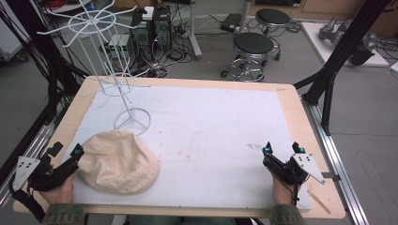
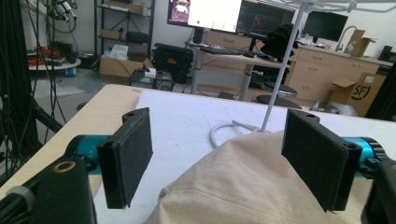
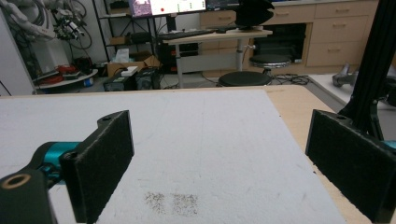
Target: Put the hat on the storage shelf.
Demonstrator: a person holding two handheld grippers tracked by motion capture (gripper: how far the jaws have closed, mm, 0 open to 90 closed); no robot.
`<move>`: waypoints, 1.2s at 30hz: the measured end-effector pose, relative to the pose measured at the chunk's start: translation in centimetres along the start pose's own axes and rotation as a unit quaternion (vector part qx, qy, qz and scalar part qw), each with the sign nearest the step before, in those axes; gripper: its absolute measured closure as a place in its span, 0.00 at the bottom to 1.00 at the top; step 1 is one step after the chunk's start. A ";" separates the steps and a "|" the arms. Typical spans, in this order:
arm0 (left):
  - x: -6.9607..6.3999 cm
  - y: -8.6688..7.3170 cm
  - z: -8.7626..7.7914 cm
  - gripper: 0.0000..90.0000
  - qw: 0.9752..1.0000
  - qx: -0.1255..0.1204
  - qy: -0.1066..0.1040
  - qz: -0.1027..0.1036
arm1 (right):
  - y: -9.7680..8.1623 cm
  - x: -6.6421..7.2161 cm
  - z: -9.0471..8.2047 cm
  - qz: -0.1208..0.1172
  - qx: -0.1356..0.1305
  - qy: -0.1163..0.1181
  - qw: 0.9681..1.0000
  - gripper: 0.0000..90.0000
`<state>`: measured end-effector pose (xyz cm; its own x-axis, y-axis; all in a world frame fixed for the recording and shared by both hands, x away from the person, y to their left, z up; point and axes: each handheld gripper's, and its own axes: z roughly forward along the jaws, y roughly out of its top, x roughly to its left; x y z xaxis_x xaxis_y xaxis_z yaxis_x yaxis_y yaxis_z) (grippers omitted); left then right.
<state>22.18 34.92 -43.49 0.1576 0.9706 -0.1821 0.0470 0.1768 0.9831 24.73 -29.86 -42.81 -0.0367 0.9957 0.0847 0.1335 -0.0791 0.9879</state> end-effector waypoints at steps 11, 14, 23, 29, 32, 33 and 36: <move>0.1 0.0 0.1 0.27 1.000 0.002 -0.002 -0.002 | -0.1 -0.1 0.1 0.004 0.005 0.005 1.000 0.07; 0.1 0.0 0.1 0.27 1.000 0.001 -0.003 -0.002 | -0.1 -0.1 0.1 0.003 0.005 0.005 1.000 0.07; 0.1 0.0 0.1 0.27 1.000 0.003 -0.007 -0.005 | -0.1 -0.1 0.2 0.006 0.008 0.008 1.000 0.07; 0.0 0.1 0.1 0.28 1.000 0.003 -0.013 -0.007 | -0.2 -0.2 0.3 0.013 0.012 0.010 1.000 0.07; -0.1 0.3 0.0 0.28 1.000 -0.001 -0.017 -0.009 | -0.2 -0.3 0.3 0.014 0.011 0.009 1.000 0.07; -0.2 0.4 0.0 0.28 1.000 0.000 -0.019 -0.008 | -0.2 -0.4 0.2 0.013 0.012 0.010 1.000 0.07; -0.3 0.7 -0.1 0.28 1.000 -0.004 -0.026 -0.008 | -0.2 -0.4 0.3 0.013 0.012 0.010 1.000 0.07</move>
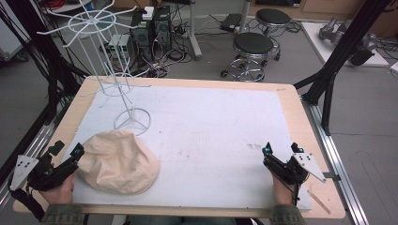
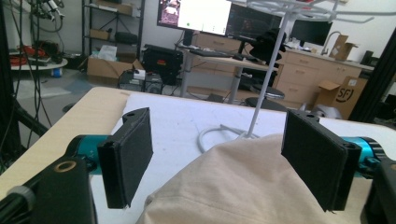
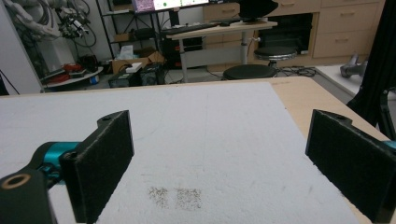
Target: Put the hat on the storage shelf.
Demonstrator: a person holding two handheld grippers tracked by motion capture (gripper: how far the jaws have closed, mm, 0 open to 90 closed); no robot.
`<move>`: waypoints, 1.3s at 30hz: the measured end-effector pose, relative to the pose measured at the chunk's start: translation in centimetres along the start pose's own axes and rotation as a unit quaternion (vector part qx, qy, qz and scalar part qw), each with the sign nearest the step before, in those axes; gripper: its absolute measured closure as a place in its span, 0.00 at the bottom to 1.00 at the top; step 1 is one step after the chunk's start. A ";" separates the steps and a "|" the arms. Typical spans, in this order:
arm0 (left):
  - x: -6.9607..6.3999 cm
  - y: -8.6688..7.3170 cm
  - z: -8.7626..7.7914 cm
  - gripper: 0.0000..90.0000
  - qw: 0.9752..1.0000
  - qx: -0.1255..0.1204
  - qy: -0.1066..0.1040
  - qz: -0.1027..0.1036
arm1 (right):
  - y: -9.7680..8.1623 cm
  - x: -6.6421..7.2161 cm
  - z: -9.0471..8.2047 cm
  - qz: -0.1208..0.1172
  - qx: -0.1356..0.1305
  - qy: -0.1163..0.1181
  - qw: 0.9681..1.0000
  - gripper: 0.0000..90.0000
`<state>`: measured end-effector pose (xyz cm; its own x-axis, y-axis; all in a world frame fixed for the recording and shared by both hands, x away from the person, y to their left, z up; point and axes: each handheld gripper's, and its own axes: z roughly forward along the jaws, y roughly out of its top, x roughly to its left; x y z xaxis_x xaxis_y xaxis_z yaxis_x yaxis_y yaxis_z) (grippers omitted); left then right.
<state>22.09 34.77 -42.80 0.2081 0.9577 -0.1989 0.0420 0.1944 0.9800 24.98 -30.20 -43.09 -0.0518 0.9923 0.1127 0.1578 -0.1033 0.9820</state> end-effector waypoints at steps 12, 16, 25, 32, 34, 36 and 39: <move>-1.1 1.2 0.2 0.27 0.998 -0.002 -0.064 0.010 | 0.0 0.0 0.0 0.004 -0.001 0.002 1.000 0.07; -1.5 1.5 0.3 0.26 0.997 0.000 -0.079 0.018 | 0.0 0.0 0.0 0.003 -0.001 0.003 1.000 0.07; -2.3 1.9 0.7 0.27 0.989 0.025 -0.138 0.041 | 0.0 0.0 0.0 0.004 0.001 0.007 1.000 0.07; -2.8 1.6 1.2 0.26 0.983 0.055 -0.167 0.056 | 0.0 0.0 0.1 0.002 0.001 0.009 1.000 0.07; -2.8 1.5 1.3 0.26 0.981 0.063 -0.175 0.057 | 0.0 0.0 0.1 0.001 0.000 0.010 1.000 0.07; -2.9 1.5 1.4 0.27 0.979 0.069 -0.183 0.059 | 0.0 0.0 0.1 0.001 0.000 0.010 1.000 0.07; -3.0 1.4 1.5 0.27 0.976 0.079 -0.192 0.061 | 0.0 0.1 0.1 0.000 0.002 0.012 1.000 0.07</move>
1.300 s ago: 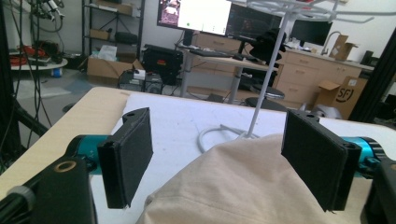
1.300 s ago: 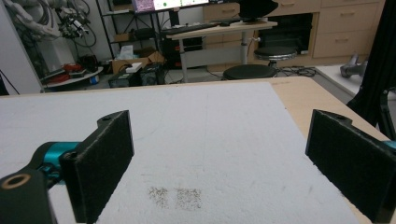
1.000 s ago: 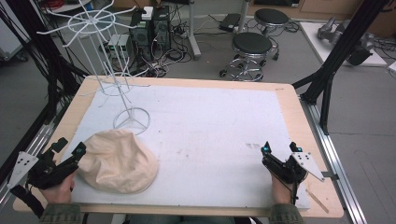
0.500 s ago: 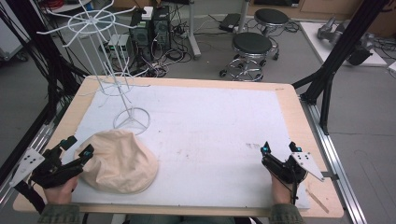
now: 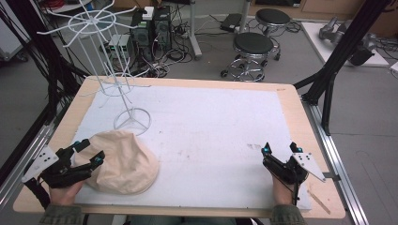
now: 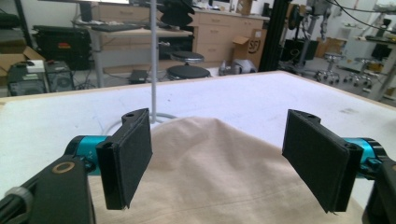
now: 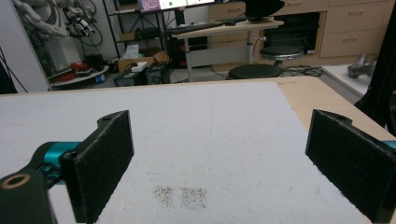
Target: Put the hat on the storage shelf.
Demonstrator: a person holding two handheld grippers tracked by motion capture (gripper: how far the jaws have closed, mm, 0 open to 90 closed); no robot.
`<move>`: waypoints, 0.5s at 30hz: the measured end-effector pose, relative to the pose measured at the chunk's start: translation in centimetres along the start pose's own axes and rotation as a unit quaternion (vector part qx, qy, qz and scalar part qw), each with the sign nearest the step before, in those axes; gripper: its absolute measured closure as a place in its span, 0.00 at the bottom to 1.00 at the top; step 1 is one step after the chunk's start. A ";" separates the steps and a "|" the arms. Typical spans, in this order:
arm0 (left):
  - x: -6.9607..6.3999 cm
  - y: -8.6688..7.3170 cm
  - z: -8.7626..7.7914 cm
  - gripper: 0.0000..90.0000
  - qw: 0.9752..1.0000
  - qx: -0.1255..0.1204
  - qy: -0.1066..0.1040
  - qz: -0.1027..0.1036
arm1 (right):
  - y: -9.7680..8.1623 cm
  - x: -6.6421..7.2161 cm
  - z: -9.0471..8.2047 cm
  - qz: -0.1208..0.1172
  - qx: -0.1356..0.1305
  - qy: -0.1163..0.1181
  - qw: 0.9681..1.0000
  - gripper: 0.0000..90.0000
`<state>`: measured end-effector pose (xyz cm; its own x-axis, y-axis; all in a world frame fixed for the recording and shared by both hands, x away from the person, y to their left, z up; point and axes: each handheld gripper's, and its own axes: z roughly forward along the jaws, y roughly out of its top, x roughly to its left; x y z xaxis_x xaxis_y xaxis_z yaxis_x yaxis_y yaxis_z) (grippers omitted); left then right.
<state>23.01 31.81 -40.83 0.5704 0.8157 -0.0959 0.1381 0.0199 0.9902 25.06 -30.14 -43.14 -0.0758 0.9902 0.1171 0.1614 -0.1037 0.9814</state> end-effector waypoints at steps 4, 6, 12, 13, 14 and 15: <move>0.1 -0.2 0.4 0.27 1.000 0.022 -0.017 -0.004 | 0.0 0.0 0.1 0.001 0.001 0.002 1.000 0.07; 0.1 -0.2 0.5 0.27 0.999 0.034 -0.032 -0.005 | 0.0 0.1 0.1 0.000 0.001 0.004 1.000 0.07; -0.2 -0.5 1.3 0.28 0.995 0.070 -0.076 -0.001 | -0.1 0.1 0.1 0.001 0.007 0.007 1.000 0.07; -0.2 -0.7 1.5 0.28 0.994 0.078 -0.082 0.000 | -0.1 0.1 0.1 0.002 0.005 0.007 1.000 0.07; -0.2 -0.7 1.5 0.28 0.994 0.078 -0.082 0.000 | -0.1 0.1 0.1 0.002 0.005 0.007 1.000 0.07; -0.3 -0.8 1.6 0.28 0.993 0.082 -0.086 -0.001 | -0.1 0.1 0.1 0.001 0.006 0.007 1.000 0.07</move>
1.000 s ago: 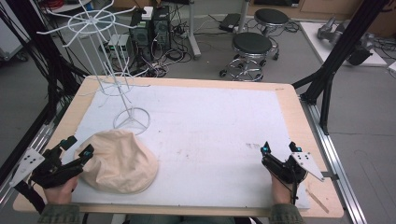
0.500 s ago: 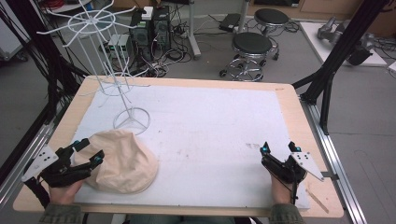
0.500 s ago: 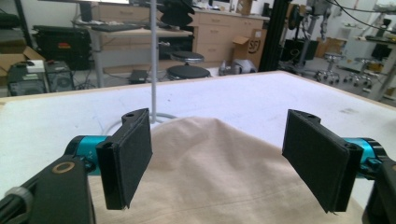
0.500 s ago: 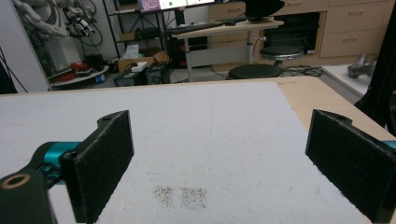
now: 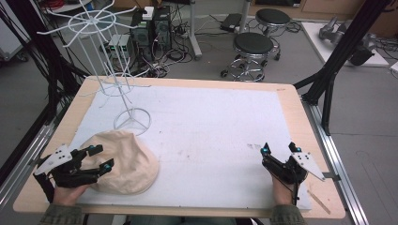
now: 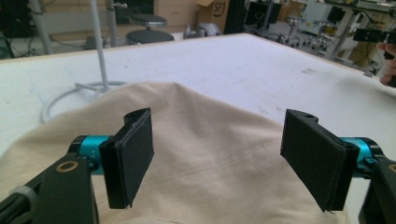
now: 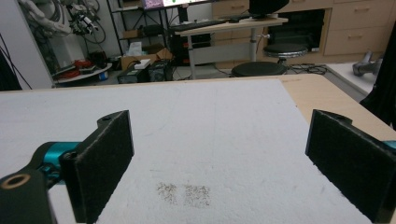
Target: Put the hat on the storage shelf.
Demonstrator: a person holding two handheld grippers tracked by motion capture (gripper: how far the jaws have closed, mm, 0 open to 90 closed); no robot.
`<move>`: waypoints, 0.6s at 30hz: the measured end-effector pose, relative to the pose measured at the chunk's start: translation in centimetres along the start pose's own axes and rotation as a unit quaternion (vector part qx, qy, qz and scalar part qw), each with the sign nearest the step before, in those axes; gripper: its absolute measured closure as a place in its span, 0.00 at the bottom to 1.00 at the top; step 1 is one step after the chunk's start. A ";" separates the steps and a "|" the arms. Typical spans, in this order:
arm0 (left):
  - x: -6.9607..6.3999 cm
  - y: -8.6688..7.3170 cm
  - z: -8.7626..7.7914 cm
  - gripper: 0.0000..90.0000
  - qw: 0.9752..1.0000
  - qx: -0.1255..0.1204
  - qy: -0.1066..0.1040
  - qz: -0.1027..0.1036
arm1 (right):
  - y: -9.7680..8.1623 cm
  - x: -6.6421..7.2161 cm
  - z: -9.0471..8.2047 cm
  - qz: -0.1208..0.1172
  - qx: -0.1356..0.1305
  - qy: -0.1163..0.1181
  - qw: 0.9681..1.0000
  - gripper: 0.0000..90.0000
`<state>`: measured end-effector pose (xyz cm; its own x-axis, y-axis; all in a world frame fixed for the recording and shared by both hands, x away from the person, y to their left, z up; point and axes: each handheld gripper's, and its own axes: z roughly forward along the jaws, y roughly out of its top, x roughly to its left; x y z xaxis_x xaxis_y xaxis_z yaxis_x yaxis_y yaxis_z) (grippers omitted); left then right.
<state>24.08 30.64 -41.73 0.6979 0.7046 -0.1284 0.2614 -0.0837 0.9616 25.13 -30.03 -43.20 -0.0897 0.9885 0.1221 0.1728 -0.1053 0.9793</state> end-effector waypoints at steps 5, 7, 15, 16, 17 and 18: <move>0.1 -0.1 0.3 0.31 0.999 0.025 -0.033 -0.002 | 0.0 0.0 0.0 -0.001 0.001 0.002 1.000 0.07; 0.0 -0.2 0.4 0.31 0.999 0.032 -0.040 -0.002 | 0.0 0.0 0.0 -0.001 0.001 0.002 1.000 0.07; -0.2 -0.8 1.6 0.33 0.990 0.103 -0.093 -0.004 | 0.0 0.0 0.0 -0.001 0.003 0.004 1.000 0.07; -0.2 -0.9 1.7 0.33 0.988 0.112 -0.105 -0.006 | 0.0 0.0 0.0 -0.001 0.003 0.004 1.000 0.07; -0.2 -0.9 1.8 0.34 0.987 0.117 -0.110 -0.009 | 0.0 0.0 0.0 -0.001 0.003 0.004 1.000 0.07; -0.2 -1.0 1.8 0.34 0.986 0.120 -0.114 -0.011 | 0.0 0.0 0.0 0.000 0.004 0.003 1.000 0.07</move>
<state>24.92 29.34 -43.08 0.8152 0.5331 -0.2265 0.4093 -0.2536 0.8764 25.14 -30.03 -43.24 -0.0963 0.9877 0.1232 0.1801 -0.1044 0.9781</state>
